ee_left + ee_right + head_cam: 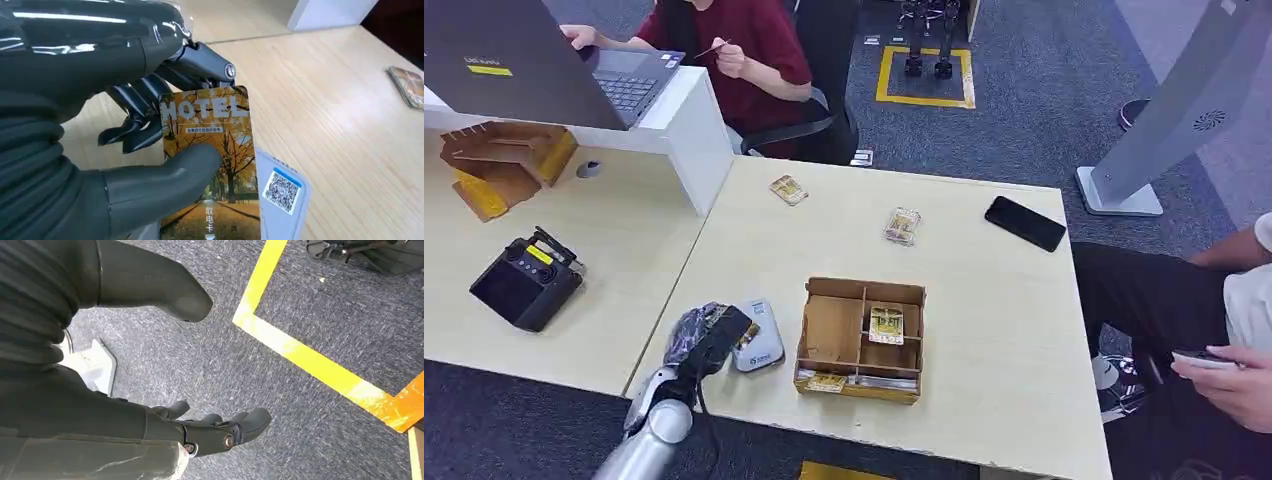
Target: Pass the card to the sensor for recognition and then transmit it.
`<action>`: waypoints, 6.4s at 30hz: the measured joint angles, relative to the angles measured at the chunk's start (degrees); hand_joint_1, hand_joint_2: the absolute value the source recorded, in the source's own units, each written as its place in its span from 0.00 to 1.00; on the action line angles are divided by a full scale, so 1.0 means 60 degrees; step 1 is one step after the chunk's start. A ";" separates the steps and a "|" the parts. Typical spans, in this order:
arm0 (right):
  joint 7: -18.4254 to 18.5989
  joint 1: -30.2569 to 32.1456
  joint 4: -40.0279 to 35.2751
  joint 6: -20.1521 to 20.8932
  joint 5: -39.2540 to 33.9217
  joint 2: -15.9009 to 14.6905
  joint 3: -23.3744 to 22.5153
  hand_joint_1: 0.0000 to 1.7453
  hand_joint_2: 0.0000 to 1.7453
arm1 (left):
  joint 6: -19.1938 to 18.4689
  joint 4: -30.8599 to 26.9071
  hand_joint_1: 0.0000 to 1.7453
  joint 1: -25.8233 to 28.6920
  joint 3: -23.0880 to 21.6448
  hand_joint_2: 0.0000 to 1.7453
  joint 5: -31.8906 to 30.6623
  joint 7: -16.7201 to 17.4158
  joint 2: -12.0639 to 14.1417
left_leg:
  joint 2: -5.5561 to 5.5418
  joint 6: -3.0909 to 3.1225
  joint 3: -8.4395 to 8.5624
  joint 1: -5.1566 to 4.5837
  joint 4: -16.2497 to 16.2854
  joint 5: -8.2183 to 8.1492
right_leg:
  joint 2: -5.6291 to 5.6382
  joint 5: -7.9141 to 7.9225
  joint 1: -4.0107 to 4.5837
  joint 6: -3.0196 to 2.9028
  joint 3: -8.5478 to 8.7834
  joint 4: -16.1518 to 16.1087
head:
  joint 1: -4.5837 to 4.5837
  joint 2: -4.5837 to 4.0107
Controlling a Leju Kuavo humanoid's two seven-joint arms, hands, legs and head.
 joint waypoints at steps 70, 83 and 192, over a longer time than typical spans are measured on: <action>0.0106 -0.0206 0.0000 0.0459 0.1894 0.0025 -0.0004 0.00 0.00 | 0.4269 0.1041 0.00 -0.3809 0.2124 1.00 0.0635 -0.3512 -0.0510 | -0.0001 -0.0001 -0.0006 0.0002 0.0002 0.0015 | 0.0001 0.0005 0.0001 -0.0003 -0.0005 0.0011 | 0.0000 0.0000; 0.0164 -0.0187 0.0000 0.0277 0.1658 0.0025 -0.0044 0.00 0.00 | 0.1148 0.0326 0.00 -0.3475 0.2095 1.00 0.2790 -0.3137 -0.0583 | 0.0002 -0.0001 -0.0007 0.0002 0.0002 0.0015 | 0.0004 0.0005 0.0001 -0.0003 -0.0004 0.0012 | 0.0000 0.0000; 0.0251 -0.0165 -0.0066 0.0124 0.2200 0.0025 -0.1202 0.00 0.00 | 0.4473 0.0255 1.00 0.1065 -0.3027 1.00 -0.4596 -0.2926 -0.1100 | -0.0003 -0.0002 -0.0019 0.0000 0.0000 0.0007 | -0.0003 0.0000 0.0001 0.0000 -0.0017 0.0005 | 0.0000 0.0000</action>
